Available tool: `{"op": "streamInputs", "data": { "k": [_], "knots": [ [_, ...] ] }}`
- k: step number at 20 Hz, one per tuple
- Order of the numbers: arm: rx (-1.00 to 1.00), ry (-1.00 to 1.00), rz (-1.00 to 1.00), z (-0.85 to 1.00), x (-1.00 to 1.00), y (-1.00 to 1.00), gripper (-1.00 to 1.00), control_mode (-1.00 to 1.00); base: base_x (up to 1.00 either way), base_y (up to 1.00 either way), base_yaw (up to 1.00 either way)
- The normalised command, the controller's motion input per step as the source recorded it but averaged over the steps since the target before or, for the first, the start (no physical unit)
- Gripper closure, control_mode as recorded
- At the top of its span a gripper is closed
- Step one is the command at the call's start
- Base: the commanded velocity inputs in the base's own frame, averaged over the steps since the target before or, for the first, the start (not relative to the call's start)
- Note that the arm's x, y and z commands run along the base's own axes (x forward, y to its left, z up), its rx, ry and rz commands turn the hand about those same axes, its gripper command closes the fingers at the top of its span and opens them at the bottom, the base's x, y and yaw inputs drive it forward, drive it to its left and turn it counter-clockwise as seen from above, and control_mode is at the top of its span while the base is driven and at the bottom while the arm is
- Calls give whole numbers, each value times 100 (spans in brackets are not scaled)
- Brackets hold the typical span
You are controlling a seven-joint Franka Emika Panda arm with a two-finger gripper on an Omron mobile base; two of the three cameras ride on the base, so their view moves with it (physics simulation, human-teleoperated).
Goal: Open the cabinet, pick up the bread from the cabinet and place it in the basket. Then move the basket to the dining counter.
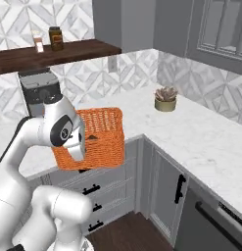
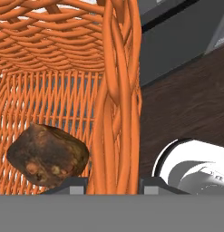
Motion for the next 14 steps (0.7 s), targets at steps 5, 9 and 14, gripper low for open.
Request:
{"op": "streamInputs", "data": {
  "k": [5, 9, 14],
  "knots": [
    [0, 0, 0, 0, 0, 0, 100, 100, 0, -8, -96],
    [0, 0, 0, 0, 0, 0, 100, 100, 0, -27, -92],
    [0, 0, 0, 0, 0, 0, 100, 100, 0, -31, -92]
  ]
}}
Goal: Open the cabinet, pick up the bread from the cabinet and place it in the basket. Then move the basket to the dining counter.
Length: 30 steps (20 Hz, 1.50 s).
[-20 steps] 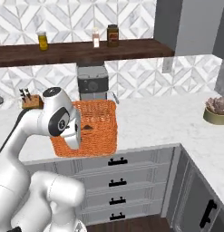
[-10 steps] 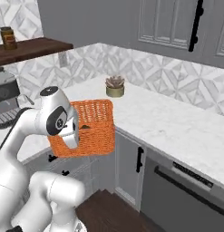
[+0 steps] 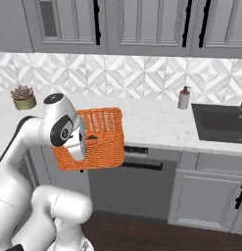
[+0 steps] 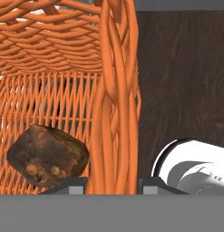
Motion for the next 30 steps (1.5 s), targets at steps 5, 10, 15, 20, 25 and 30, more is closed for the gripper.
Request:
{"op": "streamInputs", "data": {
  "k": [5, 10, 15, 20, 25, 30],
  "knots": [
    [0, 0, 0, 0, 0, 0, 100, 100, 0, -61, -83],
    [0, 0, 0, 0, 0, 0, 100, 100, 0, -94, -76],
    [0, 0, 0, 0, 0, 0, 100, 100, 0, -93, -76],
    [0, 0, 0, 0, 0, 0, 100, 100, 0, -88, -77],
    [0, 0, 0, 0, 0, 0, 100, 100, 1, -91, -71],
    [0, 0, 0, 0, 0, 0, 100, 100, 10, -99, -48]
  ]
}}
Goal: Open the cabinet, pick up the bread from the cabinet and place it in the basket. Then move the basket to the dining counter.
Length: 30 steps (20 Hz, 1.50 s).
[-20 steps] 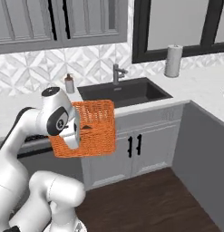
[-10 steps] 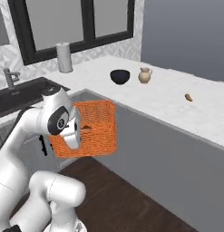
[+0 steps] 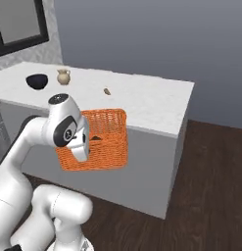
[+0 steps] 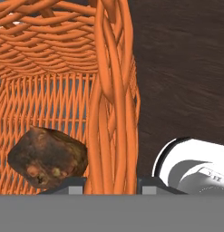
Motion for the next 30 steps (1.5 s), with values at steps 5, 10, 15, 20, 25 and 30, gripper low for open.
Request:
{"op": "streamInputs", "data": {
  "k": [5, 10, 15, 20, 25, 30],
  "knots": [
    [0, 0, 0, 0, 0, 0, 100, 100, 23, -47, -58],
    [0, 0, 0, 0, 0, 0, 100, 100, 53, 55, -28],
    [0, 0, 0, 0, 0, 0, 100, 100, 57, 67, -19],
    [0, 0, 0, 0, 0, 0, 100, 100, 55, 47, 11],
    [0, 0, 0, 0, 0, 0, 100, 100, 50, 7, 22],
    [0, 0, 0, 0, 0, 0, 100, 100, 60, 0, 19]
  ]
}}
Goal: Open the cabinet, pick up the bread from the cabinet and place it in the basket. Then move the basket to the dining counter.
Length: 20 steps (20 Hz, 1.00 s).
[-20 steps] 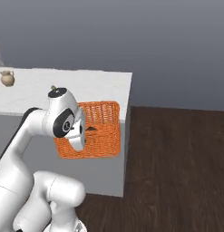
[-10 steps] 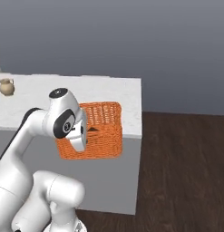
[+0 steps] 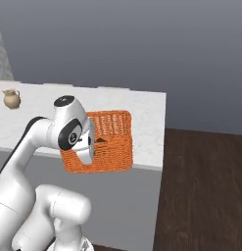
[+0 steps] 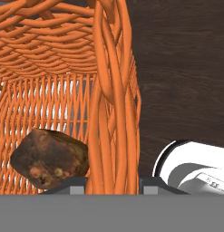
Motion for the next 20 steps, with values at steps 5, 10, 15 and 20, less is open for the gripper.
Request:
{"op": "streamInputs", "data": {
  "k": [5, 10, 15, 20],
  "knots": [
    [0, 0, 0, 0, 0, 0, 100, 100, 69, 0, 13],
    [0, 0, 0, 0, 0, 0, 100, 100, 75, 0, 7],
    [0, 10, 4, -7, 22, 0, 100, -100, 40, 0, 6],
    [0, 19, 18, -7, 85, -13, 100, -100, 0, 0, 0]
  ]
}}
